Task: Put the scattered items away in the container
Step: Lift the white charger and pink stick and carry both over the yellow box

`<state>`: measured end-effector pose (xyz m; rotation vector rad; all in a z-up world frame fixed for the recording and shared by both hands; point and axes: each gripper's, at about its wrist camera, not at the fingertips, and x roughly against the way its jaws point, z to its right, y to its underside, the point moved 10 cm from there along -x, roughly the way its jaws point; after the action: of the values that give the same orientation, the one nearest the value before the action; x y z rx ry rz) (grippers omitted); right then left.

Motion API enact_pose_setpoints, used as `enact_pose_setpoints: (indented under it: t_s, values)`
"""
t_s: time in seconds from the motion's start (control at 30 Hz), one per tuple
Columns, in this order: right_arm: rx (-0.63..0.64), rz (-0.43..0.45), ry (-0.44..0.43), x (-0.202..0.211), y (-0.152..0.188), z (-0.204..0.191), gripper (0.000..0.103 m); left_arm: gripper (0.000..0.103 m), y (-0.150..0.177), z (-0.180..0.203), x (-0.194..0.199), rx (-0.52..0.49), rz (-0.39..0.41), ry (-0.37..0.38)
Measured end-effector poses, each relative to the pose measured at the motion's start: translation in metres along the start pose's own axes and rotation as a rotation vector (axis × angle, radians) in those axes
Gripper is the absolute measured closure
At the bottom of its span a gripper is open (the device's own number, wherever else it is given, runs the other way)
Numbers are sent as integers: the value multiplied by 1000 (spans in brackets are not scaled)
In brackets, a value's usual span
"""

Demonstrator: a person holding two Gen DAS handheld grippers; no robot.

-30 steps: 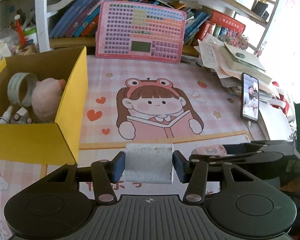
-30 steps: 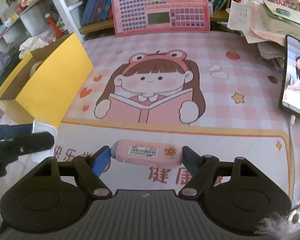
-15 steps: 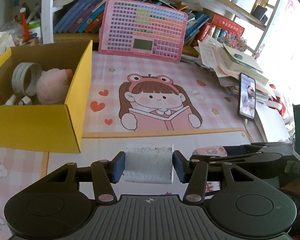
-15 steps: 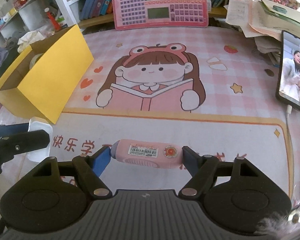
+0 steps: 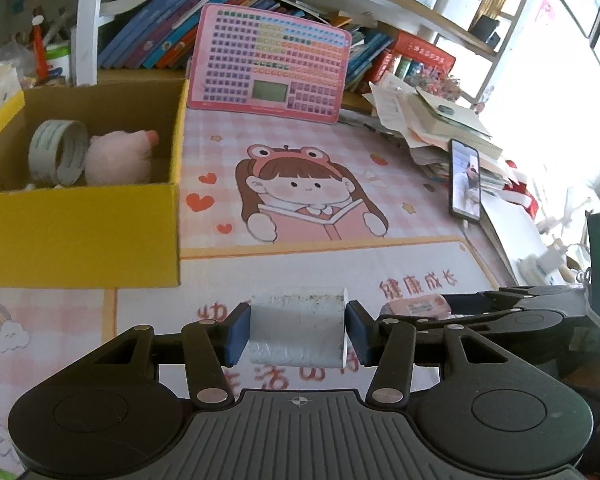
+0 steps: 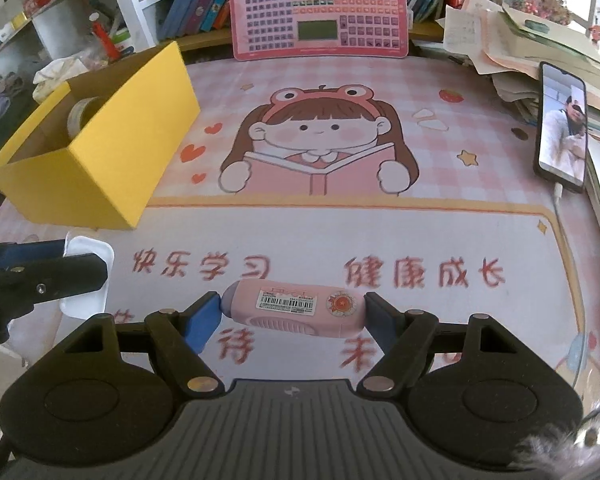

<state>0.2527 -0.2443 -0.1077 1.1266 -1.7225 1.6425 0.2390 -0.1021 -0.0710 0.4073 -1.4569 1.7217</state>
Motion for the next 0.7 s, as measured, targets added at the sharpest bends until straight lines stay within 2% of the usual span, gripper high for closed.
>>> enact_pose_setpoints:
  t_s: [0.27,0.7]
  values:
    - [-17,5,31,17,33,-46,28,53,24,-33,39,18,1,37]
    - [-8,41,34,33,66,-122,28,53,54,-91,94,58,21,39]
